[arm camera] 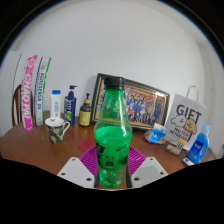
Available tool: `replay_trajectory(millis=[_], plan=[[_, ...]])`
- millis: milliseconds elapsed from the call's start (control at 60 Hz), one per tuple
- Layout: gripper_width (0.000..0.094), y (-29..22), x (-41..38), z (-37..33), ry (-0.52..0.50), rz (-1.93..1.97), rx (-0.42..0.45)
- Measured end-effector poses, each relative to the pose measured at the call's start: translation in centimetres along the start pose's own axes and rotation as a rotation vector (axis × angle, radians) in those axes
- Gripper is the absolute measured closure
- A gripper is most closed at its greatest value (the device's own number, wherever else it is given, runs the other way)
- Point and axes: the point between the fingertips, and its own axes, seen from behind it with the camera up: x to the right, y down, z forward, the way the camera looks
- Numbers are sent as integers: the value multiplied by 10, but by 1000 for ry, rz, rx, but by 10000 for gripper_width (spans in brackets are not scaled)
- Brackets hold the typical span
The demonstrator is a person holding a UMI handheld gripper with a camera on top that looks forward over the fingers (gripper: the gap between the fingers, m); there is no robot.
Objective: Pour water
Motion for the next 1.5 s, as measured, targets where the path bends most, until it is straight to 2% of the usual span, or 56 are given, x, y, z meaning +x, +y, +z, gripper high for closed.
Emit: replay_trajectory(millis=[200, 450, 683, 883, 1050, 1217, 1333, 1500], plan=[[579, -57, 9, 26, 59, -301, 1], [579, -112, -20, 88, 113, -894, -4], [580, -127, -72, 133, 151, -1506, 37], [578, -135, -93, 156, 194, -1850, 62], [578, -138, -104, 161, 189, -1949, 77], [578, -137, -98, 161, 165, -1873, 45], [578, -145, -89, 153, 129, -1687, 38], [578, -149, -76, 133, 26, -1188, 1]])
